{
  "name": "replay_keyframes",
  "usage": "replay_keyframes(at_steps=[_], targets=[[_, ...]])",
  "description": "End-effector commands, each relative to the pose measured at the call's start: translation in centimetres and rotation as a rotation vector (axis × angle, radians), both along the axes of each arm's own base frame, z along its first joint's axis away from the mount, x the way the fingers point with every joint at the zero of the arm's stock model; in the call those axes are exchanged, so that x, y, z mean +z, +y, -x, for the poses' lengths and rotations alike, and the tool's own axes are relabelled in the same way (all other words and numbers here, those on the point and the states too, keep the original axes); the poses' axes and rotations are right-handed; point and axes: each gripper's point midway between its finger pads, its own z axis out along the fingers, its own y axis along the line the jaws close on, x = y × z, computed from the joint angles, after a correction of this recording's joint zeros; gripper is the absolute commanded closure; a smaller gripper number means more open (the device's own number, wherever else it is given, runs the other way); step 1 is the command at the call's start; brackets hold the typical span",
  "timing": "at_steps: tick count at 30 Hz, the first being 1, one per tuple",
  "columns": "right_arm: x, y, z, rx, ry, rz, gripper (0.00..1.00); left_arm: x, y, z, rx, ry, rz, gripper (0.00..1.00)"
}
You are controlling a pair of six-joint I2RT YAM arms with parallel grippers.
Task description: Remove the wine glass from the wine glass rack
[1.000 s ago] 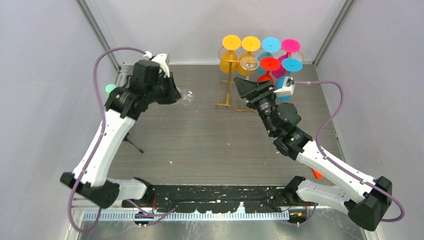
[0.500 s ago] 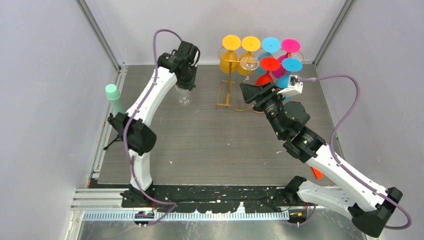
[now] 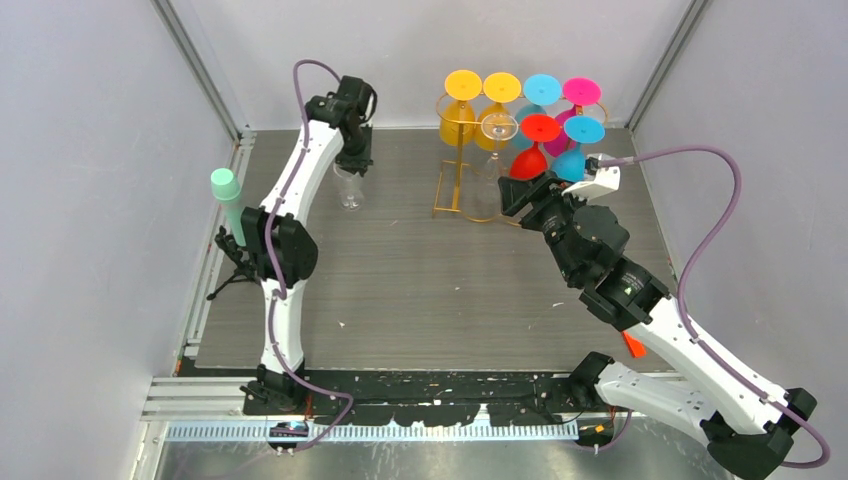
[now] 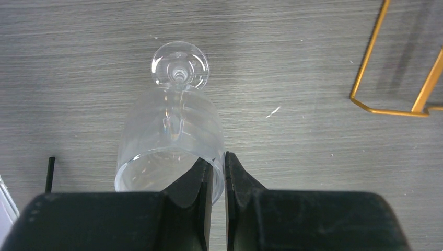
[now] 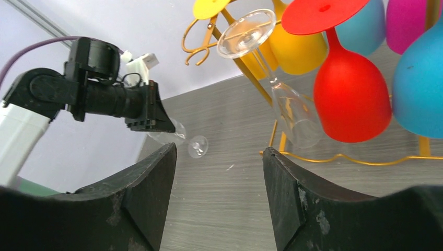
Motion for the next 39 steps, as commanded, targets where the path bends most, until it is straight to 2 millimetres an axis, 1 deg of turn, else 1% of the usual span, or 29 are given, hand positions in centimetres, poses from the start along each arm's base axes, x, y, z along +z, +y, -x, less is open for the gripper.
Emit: replay_keyframes(at_steps=[1,6,10,11,12,13,14,15,16,19,21,22,25,30,31,32,33,34,35,36,37,38,39], targets=[[2.0,-1.2,0.2,-0.042,-0.039,0.005,0.33,1.3,0.8,-0.4,0.032,-0.033,0.037,1.0],[1.9,-0.9,0.4,-0.019,-0.02,0.021,0.33,0.6,1.6,-0.4,0.056,-0.02,0.024,1.0],[2.5,-0.5,0.7,0.008,-0.017,0.02,0.34,0.5,1.8,-0.6,0.064,-0.021,0.027,0.96],[2.6,-0.5,0.8,0.011,-0.018,0.019,0.34,0.7,1.9,-0.4,0.068,-0.019,0.028,0.9],[2.7,-0.6,0.8,0.012,-0.018,0.016,0.33,1.0,1.8,-0.3,0.065,-0.02,0.03,0.8],[2.7,-0.7,0.9,0.009,-0.019,0.02,0.33,1.4,1.9,-0.2,0.066,-0.031,0.027,0.72],[2.7,-0.8,0.9,0.003,-0.013,0.025,0.33,4.8,2.2,0.5,0.065,-0.103,0.045,0.66],[2.5,-1.0,0.8,-0.011,-0.005,0.031,0.33,2.7,2.1,0.1,0.065,-0.06,0.024,0.6],[2.5,-1.2,0.8,-0.018,0.006,0.042,0.32,3.0,2.2,0.2,0.065,-0.068,0.021,0.56],[2.2,-1.5,0.8,-0.028,0.02,0.069,0.31,4.8,2.7,0.4,0.068,-0.115,0.014,0.47],[2.2,-1.5,0.8,-0.028,0.02,0.074,0.3,6.3,2.7,0.6,0.06,-0.148,0.025,0.24],[2.3,-1.5,0.8,-0.028,0.019,0.075,0.3,6.9,2.6,0.8,0.048,-0.161,0.037,0.16],[2.3,-1.6,0.8,-0.03,0.019,0.08,0.3,8.8,2.0,1.4,0.009,-0.206,0.068,0.02],[2.4,-1.5,0.8,-0.018,0.011,0.123,0.28,11.9,1.0,3.0,-0.036,-0.275,0.123,0.0],[2.4,-1.5,0.7,-0.018,0.009,0.143,0.26,13.0,0.6,3.6,-0.051,-0.299,0.153,0.0],[2.8,-1.5,0.4,-0.024,0.002,0.184,0.25,13.9,-0.2,4.2,-0.084,-0.309,0.201,0.0],[2.6,-1.6,0.1,-0.028,0.011,0.221,0.23,14.9,-1.1,5.0,-0.126,-0.321,0.256,0.0],[3.3,-1.5,-0.4,-0.039,0.006,0.268,0.22,16.0,-2.0,5.8,-0.172,-0.342,0.315,0.0],[4.5,-1.7,-0.4,-0.045,0.001,0.289,0.21,16.9,-2.9,6.7,-0.213,-0.354,0.371,0.0],[3.9,-1.3,-1.3,-0.051,0.019,0.356,0.2,18.2,-3.7,7.6,-0.254,-0.384,0.426,0.0],[5.2,-1.5,-1.4,-0.059,0.011,0.369,0.19,19.0,-4.4,8.4,-0.292,-0.406,0.475,0.0],[4.6,-0.9,-2.4,-0.059,0.031,0.423,0.19,19.9,-4.9,9.4,-0.329,-0.427,0.523,0.0],[5.1,-0.6,-3.1,-0.065,0.045,0.448,0.19,20.9,-5.2,10.2,-0.354,-0.461,0.558,0.0]])
